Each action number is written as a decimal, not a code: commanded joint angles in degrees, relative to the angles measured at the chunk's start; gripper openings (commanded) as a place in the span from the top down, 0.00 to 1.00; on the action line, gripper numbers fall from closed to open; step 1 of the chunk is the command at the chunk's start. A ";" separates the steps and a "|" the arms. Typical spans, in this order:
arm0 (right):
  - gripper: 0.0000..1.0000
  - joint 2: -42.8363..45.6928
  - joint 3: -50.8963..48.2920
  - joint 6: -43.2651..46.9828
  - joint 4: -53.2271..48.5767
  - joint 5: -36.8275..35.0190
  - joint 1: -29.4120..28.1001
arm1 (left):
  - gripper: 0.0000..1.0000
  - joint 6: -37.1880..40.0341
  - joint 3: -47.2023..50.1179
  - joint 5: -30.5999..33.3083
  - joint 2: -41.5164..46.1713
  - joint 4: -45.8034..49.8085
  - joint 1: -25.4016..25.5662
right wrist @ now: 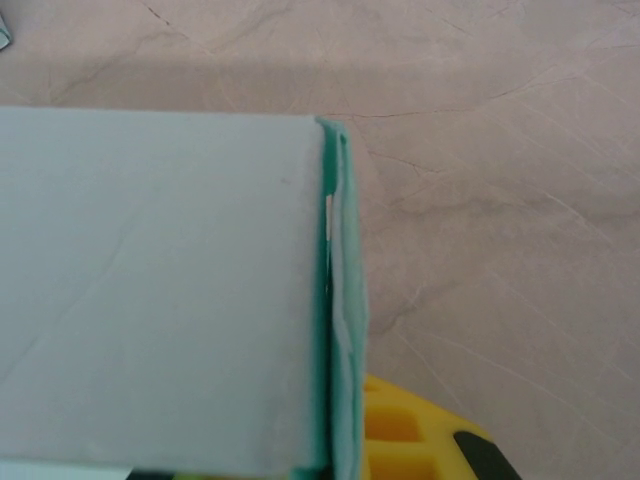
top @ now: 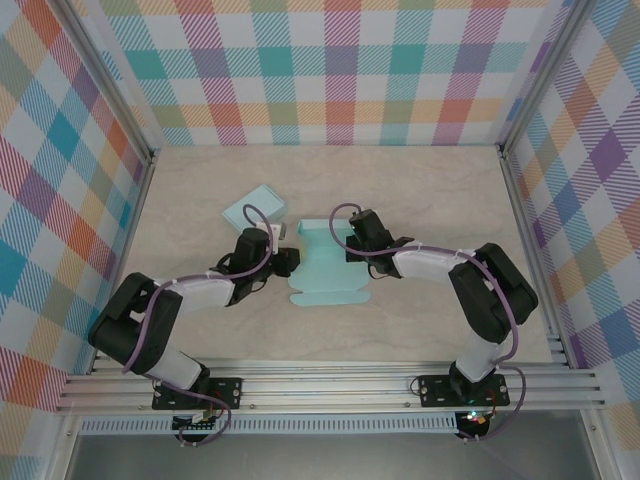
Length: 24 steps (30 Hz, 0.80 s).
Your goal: Fold the paper box
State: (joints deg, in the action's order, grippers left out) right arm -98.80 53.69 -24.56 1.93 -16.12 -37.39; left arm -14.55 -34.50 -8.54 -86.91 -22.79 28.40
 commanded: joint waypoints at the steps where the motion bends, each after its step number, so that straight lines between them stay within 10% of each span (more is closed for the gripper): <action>1: 1.00 -0.42 -0.15 1.06 2.10 2.29 0.21 | 0.68 5.93 -4.11 0.39 -1.53 -0.01 1.67; 10: 1.00 -0.33 -0.41 1.44 2.95 4.99 0.11 | 0.65 10.66 -7.94 8.16 -4.64 1.00 3.41; 24: 1.00 -0.27 -0.13 -0.78 2.67 6.96 -1.98 | 0.88 19.45 -8.73 27.82 -9.60 -9.80 8.15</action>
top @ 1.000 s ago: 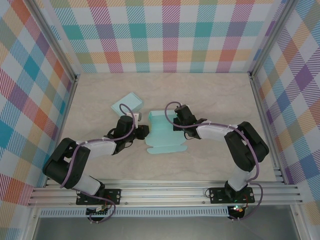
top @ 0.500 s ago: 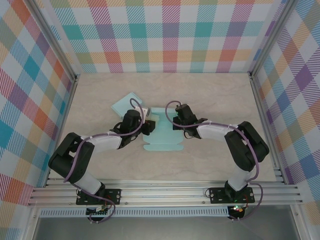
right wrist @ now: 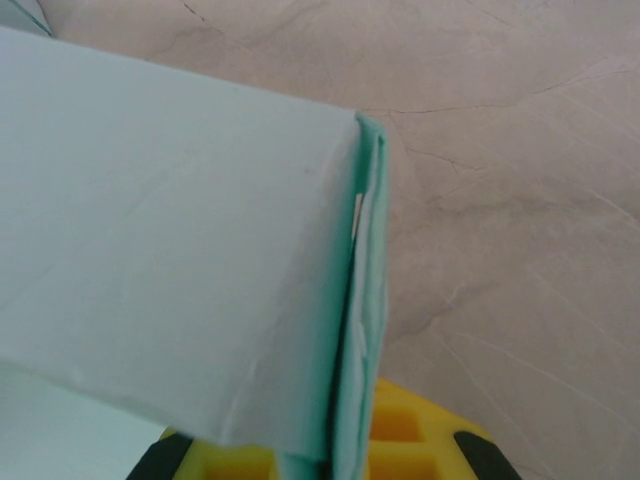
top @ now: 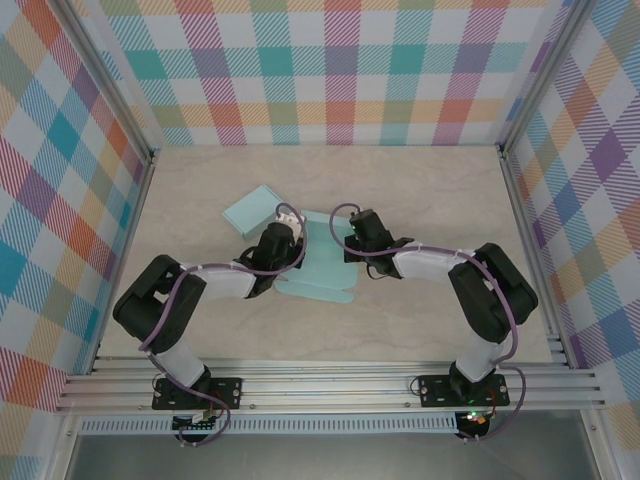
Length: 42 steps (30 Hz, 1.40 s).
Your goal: Fold the paper box
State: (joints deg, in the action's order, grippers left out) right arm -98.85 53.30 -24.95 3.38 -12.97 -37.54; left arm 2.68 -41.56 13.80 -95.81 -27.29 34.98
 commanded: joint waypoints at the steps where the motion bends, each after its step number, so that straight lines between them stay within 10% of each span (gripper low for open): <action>1: 1.00 -0.24 0.40 -0.86 1.06 3.83 -2.07 | 0.89 1.11 -2.41 6.99 -0.87 -4.51 1.67; 10: 1.00 1.80 1.14 -5.21 -1.09 2.57 -5.01 | 1.00 -8.86 -1.72 24.12 0.37 -5.48 5.10; 18: 1.00 1.25 1.70 -12.26 -0.74 -0.80 -9.74 | 1.00 -37.10 -4.91 45.48 2.43 14.06 5.92; 30: 1.00 -3.13 4.68 -18.54 -1.71 -0.74 -11.31 | 1.00 -50.52 -4.90 36.05 8.55 29.02 -0.18; 42: 1.00 -3.64 5.74 -18.23 -3.41 1.46 -12.80 | 0.80 -30.32 8.03 20.75 21.28 14.06 0.00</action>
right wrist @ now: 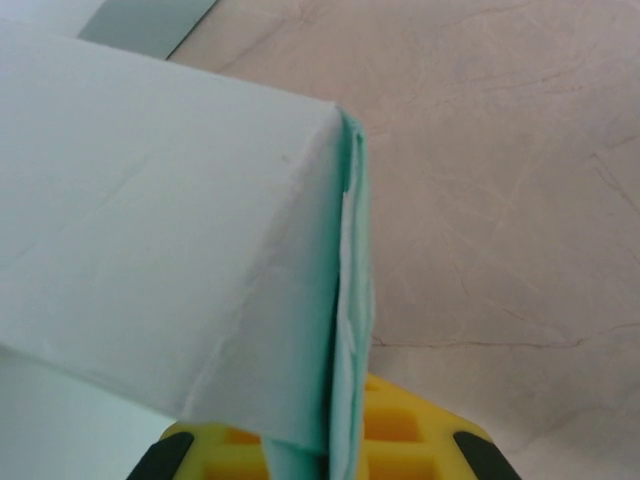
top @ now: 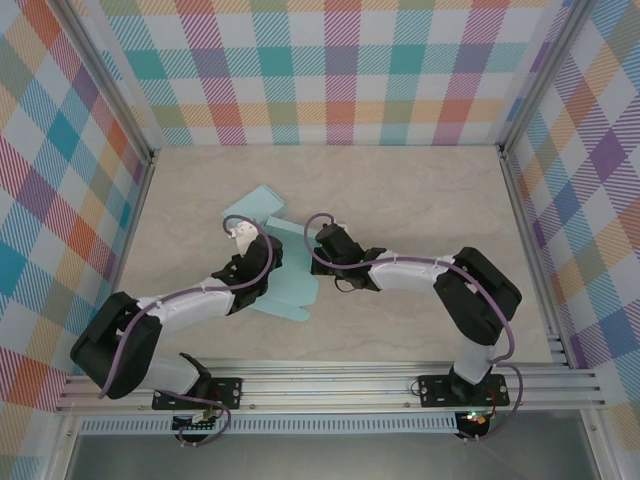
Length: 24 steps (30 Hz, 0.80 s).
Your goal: Fold the paper box
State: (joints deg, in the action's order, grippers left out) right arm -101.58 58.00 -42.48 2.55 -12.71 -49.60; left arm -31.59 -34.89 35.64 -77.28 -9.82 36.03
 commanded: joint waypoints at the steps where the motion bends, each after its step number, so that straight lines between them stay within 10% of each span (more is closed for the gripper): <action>1: 1.00 -0.99 1.23 -0.51 -2.96 1.19 -0.92 | 0.77 4.45 2.15 -1.84 3.29 -3.32 -1.05; 13: 1.00 1.61 -0.07 -0.50 -5.38 2.54 -1.13 | 0.46 9.12 5.24 -9.56 3.50 -5.25 -0.46; 21: 1.00 2.96 -1.04 -0.28 -6.29 1.29 -1.11 | 0.51 11.27 3.52 -6.40 1.82 -3.80 1.15; 24: 1.00 3.56 -1.29 -0.14 -7.11 1.20 -1.11 | 0.67 11.25 3.31 -3.46 1.55 -3.67 1.21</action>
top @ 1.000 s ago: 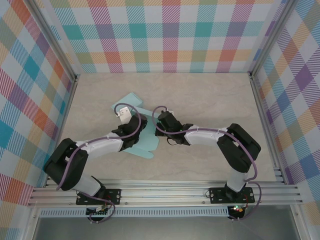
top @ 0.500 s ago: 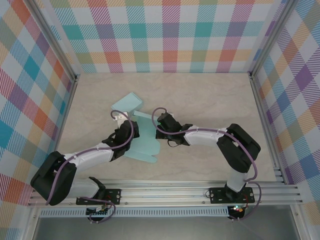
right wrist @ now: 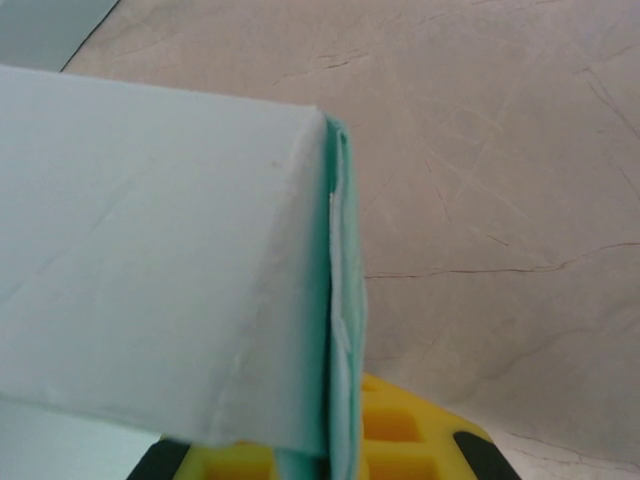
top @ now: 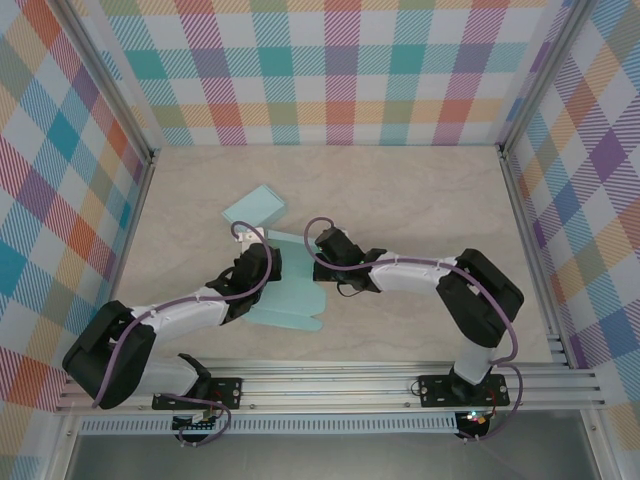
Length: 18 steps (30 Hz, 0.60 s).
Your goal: Fold the paper box
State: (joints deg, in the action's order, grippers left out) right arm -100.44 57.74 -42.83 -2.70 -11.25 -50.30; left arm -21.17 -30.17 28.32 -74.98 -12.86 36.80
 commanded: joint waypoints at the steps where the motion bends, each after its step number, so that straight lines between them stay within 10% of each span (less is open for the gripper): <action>1: 1.00 2.68 -1.26 0.12 -2.03 -0.27 -0.41 | 0.71 0.36 -1.68 5.61 -1.11 -0.42 0.60; 12: 1.00 4.46 -2.36 -1.85 -1.02 1.82 -0.41 | 0.91 -7.70 -4.37 20.56 -7.33 -4.14 2.72; 18: 1.00 3.45 -2.08 -4.18 -0.54 1.96 -0.51 | 0.97 -29.37 -13.88 34.38 -11.98 20.00 2.93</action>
State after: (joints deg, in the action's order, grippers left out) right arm -98.00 56.18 -42.94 -1.02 -10.81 -50.57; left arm -33.26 -38.98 47.88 -85.25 -3.40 41.23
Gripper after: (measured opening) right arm 0.055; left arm 0.139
